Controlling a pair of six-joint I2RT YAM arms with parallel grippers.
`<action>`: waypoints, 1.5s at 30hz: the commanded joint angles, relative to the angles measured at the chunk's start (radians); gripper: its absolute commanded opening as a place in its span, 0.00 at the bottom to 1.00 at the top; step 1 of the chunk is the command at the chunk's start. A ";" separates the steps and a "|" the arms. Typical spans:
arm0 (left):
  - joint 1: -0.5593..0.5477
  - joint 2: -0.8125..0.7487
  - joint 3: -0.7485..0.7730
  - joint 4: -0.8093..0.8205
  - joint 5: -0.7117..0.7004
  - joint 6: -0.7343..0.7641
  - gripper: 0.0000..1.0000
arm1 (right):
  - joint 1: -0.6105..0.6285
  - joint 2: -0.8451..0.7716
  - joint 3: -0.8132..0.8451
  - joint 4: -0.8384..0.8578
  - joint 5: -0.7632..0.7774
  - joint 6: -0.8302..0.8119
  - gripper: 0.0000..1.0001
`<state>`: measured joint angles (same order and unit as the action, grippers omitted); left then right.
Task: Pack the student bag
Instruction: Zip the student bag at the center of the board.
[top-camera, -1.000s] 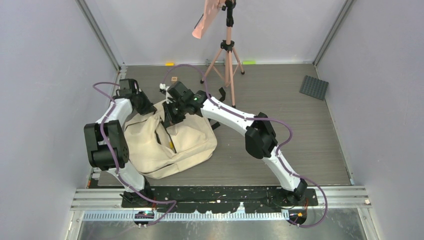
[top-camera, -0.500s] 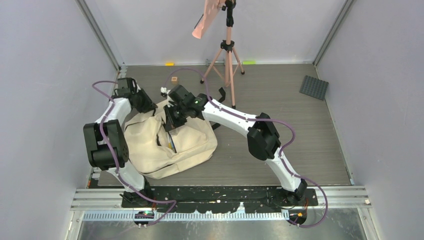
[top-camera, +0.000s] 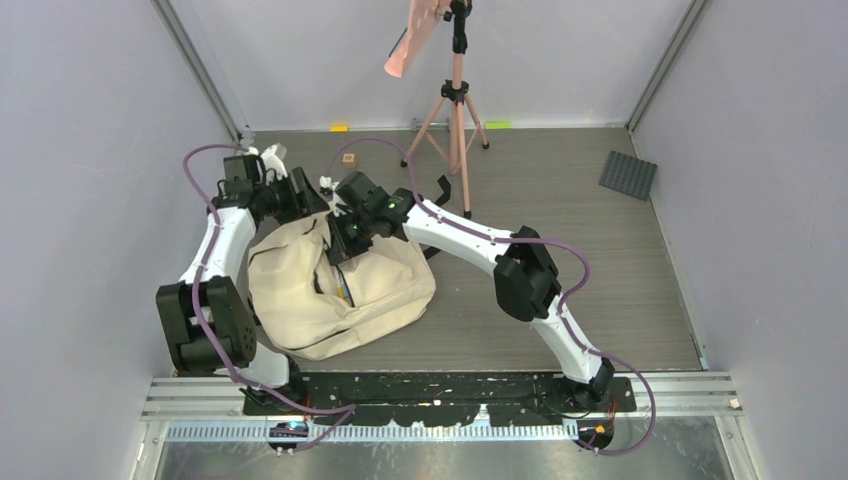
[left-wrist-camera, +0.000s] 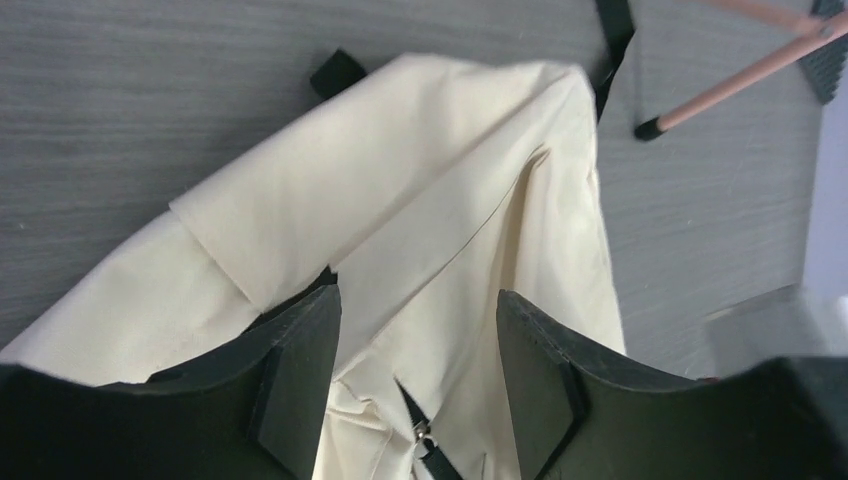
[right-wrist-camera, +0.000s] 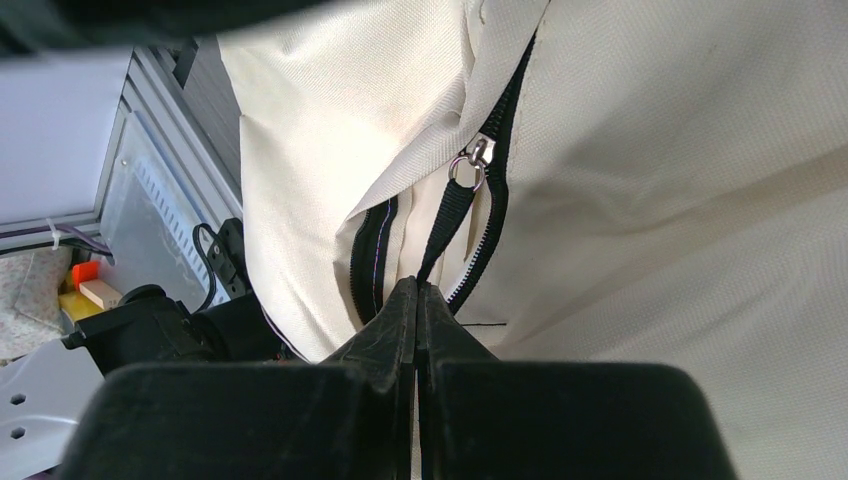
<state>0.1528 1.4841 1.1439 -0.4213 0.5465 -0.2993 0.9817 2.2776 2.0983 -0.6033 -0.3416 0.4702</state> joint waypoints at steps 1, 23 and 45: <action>0.001 0.009 -0.029 -0.090 0.028 0.133 0.61 | 0.022 -0.066 0.022 -0.022 -0.048 0.004 0.01; -0.021 0.067 -0.060 -0.093 0.041 0.090 0.00 | 0.021 -0.085 0.010 -0.015 -0.021 0.030 0.01; 0.000 0.165 0.231 -0.020 -0.052 0.049 0.00 | 0.029 -0.227 -0.221 -0.133 -0.114 -0.088 0.01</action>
<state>0.1337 1.6432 1.2865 -0.5919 0.5190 -0.2539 0.9936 2.1265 1.9068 -0.6487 -0.3790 0.4248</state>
